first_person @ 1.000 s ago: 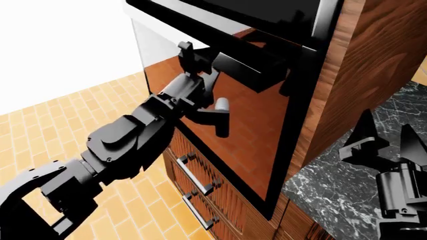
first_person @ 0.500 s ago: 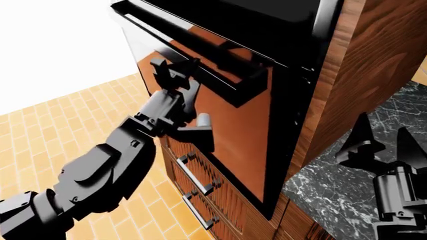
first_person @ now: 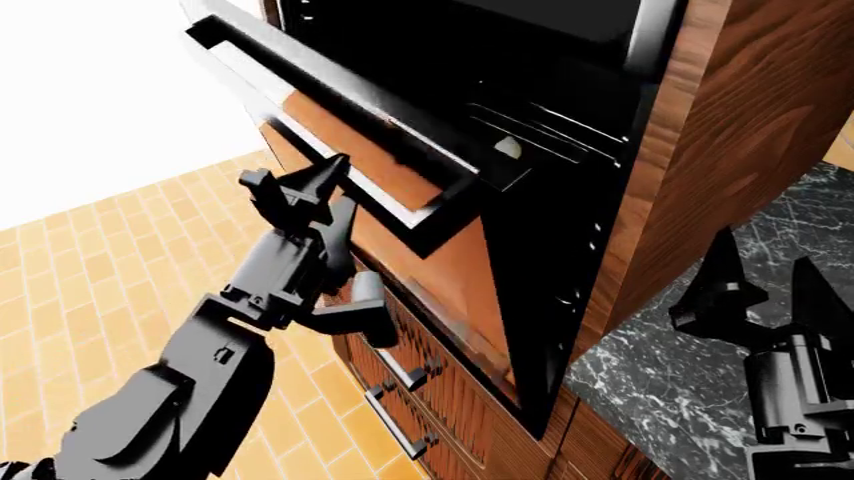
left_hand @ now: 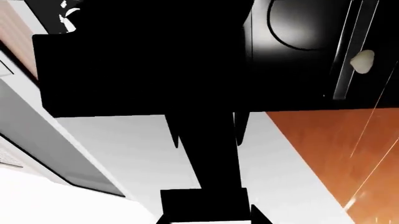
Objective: Open the oven door
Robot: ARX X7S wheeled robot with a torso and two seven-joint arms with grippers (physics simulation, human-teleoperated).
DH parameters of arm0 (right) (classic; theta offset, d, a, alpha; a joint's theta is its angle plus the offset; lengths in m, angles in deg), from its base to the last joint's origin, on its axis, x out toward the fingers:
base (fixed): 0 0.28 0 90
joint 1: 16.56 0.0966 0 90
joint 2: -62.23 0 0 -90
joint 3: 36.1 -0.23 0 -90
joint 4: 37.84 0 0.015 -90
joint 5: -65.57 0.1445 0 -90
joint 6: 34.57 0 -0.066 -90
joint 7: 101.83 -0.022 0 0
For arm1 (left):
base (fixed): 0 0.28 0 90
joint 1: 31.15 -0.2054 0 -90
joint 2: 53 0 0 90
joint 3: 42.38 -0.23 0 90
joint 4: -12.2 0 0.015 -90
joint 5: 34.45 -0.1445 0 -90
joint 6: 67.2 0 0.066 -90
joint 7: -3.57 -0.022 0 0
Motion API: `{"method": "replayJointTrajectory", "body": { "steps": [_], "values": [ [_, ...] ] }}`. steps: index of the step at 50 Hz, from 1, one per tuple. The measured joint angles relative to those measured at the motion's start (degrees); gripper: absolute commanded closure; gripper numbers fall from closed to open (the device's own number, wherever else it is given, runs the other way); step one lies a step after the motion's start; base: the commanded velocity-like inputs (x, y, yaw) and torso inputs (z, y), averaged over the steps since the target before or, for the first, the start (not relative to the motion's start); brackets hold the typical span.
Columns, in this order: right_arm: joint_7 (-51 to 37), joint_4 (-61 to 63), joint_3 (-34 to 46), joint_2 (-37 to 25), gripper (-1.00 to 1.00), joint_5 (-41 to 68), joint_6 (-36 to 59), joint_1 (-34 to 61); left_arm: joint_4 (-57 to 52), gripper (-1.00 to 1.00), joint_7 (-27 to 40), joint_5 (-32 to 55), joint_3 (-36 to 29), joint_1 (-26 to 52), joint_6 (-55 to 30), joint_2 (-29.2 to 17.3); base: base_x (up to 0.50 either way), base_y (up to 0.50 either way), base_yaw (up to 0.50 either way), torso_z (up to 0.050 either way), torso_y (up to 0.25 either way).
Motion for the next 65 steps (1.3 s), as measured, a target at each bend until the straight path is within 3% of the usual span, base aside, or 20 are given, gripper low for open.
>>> {"method": "replayJointTrajectory", "body": {
  "steps": [16, 48, 65],
  "values": [
    [0.2, -0.5, 0.5, 0.2, -1.0, -0.2, -0.1, 0.0, -6.4, 1.0, 2.8, -3.2, 1.1, -7.2, -5.0, -4.3, 0.0, 0.0, 0.0, 0.0, 0.001],
    [-0.5, 0.3, 1.2, -0.1, -1.0, -0.3, 0.2, -0.2, -12.3, 1.0, 16.1, -3.1, 3.4, -22.6, -9.7, -12.0, 0.0, -0.01, 0.0, 0.0, 0.001],
    [-0.4, -0.3, 1.6, 0.1, -1.0, -0.5, 0.1, -0.3, -11.8, 1.0, 26.4, 0.9, 4.7, -30.1, -9.4, -14.6, 0.0, -0.01, 0.0, 0.0, 0.001]
  ]
}}
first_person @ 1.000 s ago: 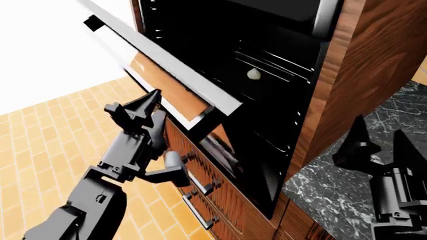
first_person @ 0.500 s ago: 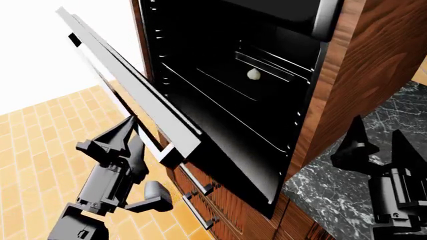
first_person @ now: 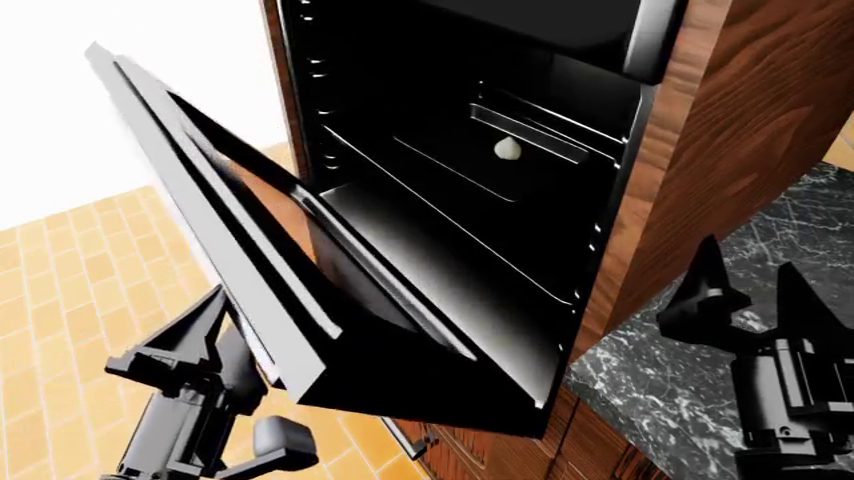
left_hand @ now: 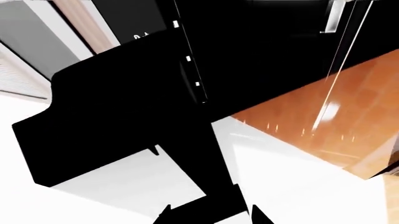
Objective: Open the oven door
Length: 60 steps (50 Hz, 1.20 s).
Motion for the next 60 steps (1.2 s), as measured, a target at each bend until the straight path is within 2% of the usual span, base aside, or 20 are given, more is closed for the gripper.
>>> {"method": "replayJointTrajectory", "body": {
  "steps": [32, 60],
  "values": [
    [0.2, -1.0, 1.1, 0.2, -1.0, -1.0, -0.2, 0.1, 6.4, 1.0, 19.6, 12.0, 1.8, -11.6, 7.9, -2.3, 0.0, -0.01, 0.0, 0.0, 0.001],
    [-0.1, -0.7, 1.6, -0.1, -1.0, -1.0, 0.0, -0.1, 16.8, 1.0, 30.5, 19.3, 1.6, -15.2, 22.1, -0.3, 0.0, -0.01, 0.0, 0.0, 0.002]
  ]
}}
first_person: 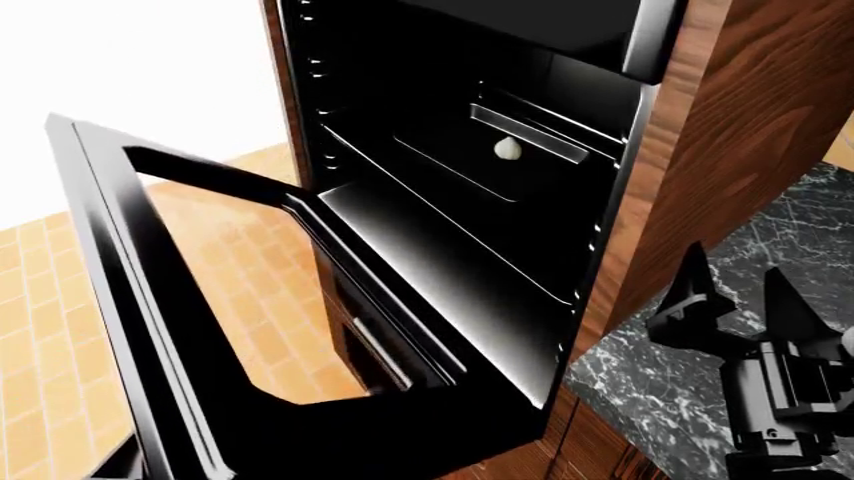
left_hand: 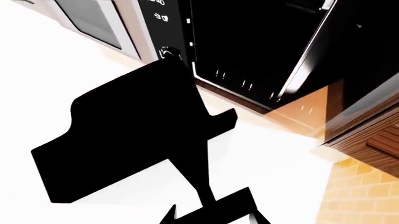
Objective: Open the oven door
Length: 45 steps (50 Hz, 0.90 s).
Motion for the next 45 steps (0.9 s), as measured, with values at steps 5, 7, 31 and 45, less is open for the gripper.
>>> {"method": "replayJointTrajectory", "body": {
  "steps": [5, 7, 31, 45],
  "values": [
    [-0.1, 0.1, 0.1, 0.0, -1.0, 0.0, 0.0, 0.0, 2.7, 1.0, 1.6, 0.3, -0.2, -0.2, 2.7, 0.7, 0.0, -0.01, 0.0, 0.0, 0.002],
    [-0.1, 0.1, 0.2, 0.0, -1.0, 0.0, 0.0, 0.0, 4.8, 1.0, 2.8, 0.2, -0.4, -0.2, 4.6, 1.4, 0.0, 0.0, 0.0, 0.0, 0.0],
    [-0.5, 0.0, 0.5, 0.0, -1.0, -0.2, -0.1, -0.2, 32.6, 1.0, 13.9, -1.0, -1.8, 1.7, 28.2, 11.6, 0.0, 0.0, 0.0, 0.0, 0.0],
    [-0.6, 0.1, 0.5, -0.1, -1.0, -0.1, -0.1, -0.3, 44.8, 1.0, 16.8, -0.3, -2.3, 2.5, 38.4, 16.2, 0.0, 0.0, 0.0, -0.001, 0.0]
  ]
}}
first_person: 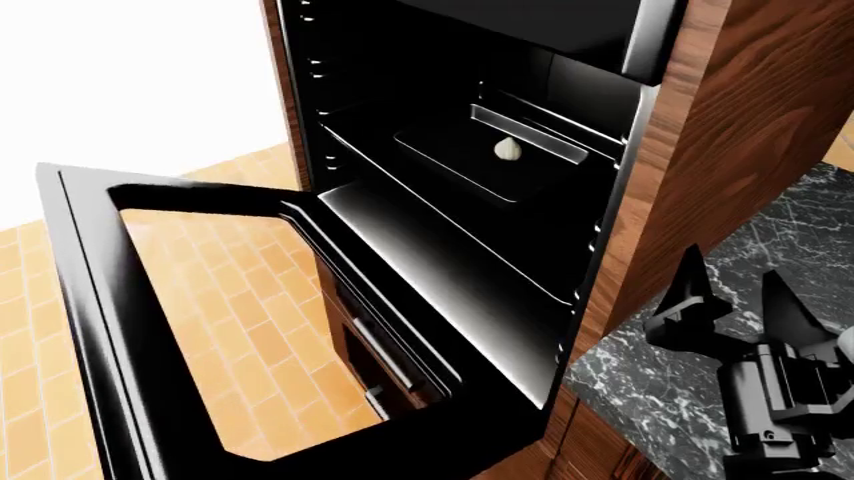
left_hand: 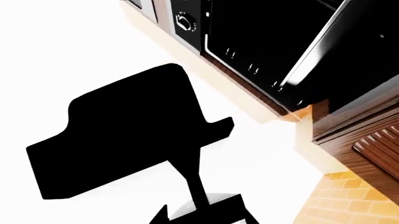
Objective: Open the oven door
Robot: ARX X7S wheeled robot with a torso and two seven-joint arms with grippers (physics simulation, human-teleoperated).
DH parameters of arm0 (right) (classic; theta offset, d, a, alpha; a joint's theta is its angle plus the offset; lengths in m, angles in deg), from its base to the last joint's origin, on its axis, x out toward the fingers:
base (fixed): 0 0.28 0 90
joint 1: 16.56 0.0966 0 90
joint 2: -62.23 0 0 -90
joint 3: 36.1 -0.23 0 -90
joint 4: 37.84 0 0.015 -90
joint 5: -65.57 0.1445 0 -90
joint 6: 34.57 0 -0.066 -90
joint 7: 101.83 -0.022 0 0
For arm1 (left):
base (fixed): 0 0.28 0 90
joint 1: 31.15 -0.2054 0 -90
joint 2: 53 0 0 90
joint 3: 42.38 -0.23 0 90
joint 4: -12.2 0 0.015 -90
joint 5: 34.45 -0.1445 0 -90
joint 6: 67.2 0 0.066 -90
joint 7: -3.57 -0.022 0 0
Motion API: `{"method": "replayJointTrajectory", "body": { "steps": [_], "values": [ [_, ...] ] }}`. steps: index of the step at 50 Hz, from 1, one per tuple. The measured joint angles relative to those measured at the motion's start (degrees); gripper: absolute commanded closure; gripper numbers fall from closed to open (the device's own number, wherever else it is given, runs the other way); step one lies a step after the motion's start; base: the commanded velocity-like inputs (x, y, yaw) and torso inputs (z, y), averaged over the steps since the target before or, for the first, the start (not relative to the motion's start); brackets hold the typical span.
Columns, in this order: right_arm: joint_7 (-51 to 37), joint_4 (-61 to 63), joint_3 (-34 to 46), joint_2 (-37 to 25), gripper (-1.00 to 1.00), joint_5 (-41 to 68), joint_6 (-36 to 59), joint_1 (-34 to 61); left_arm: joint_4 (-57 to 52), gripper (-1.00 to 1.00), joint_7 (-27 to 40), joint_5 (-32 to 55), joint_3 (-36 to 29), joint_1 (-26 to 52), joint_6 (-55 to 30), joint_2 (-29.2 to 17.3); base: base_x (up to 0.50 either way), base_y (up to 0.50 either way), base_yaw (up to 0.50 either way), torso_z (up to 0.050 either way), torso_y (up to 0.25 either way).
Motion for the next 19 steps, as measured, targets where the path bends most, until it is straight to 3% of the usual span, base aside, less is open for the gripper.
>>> {"method": "replayJointTrajectory", "body": {
  "steps": [19],
  "values": [
    [-0.2, 0.1, 0.0, -0.1, -1.0, 0.1, -0.1, -0.3, 27.7, 1.0, 4.8, 2.5, -3.1, 4.2, 21.9, 10.5, 0.0, 0.0, 0.0, -0.001, 0.0]
  ]
}}
